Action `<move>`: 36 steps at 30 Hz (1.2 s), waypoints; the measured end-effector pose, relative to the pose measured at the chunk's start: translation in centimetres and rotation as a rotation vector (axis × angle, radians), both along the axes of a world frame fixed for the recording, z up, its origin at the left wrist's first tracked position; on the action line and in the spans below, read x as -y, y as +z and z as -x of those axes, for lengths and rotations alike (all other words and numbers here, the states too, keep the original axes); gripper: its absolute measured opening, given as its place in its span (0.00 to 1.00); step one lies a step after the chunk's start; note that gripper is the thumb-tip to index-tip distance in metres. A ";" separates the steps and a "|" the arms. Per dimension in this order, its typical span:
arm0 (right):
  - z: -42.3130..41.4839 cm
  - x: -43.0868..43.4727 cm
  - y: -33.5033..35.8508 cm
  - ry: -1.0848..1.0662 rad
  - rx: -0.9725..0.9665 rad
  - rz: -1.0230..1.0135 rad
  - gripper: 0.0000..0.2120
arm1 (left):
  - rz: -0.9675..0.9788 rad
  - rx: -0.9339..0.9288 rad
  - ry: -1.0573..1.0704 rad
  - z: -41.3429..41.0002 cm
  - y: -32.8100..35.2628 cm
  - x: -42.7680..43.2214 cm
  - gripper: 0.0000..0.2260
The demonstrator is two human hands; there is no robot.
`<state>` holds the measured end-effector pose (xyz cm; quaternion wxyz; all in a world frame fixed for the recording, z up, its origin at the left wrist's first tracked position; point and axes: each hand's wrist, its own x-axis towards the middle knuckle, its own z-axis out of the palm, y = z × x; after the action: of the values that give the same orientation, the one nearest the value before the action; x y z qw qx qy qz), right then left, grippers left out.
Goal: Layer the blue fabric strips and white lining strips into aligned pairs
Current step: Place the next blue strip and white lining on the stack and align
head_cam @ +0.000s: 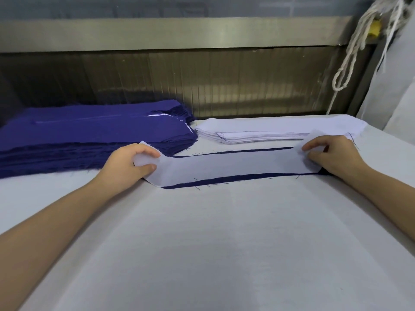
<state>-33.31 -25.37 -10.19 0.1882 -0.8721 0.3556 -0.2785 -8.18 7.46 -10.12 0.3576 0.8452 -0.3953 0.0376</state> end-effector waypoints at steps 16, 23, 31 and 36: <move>0.1 0.0 -0.1 -0.018 0.001 -0.010 0.12 | -0.058 0.084 -0.011 0.1 -0.2 0.2 0.10; 0.0 -0.1 0.1 -0.030 -0.020 0.001 0.14 | -0.086 0.128 0.004 0.1 -0.2 0.3 0.10; -0.1 0.2 0.1 -0.047 0.024 -0.007 0.16 | -0.092 0.150 0.015 0.2 -0.1 0.3 0.10; -0.1 0.2 0.1 -0.055 0.013 -0.027 0.16 | -0.099 0.157 -0.005 0.1 -0.2 0.2 0.10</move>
<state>-33.26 -25.59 -10.07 0.1944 -0.8576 0.3819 -0.2845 -8.28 7.23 -10.31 0.2834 0.8553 -0.4256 0.0835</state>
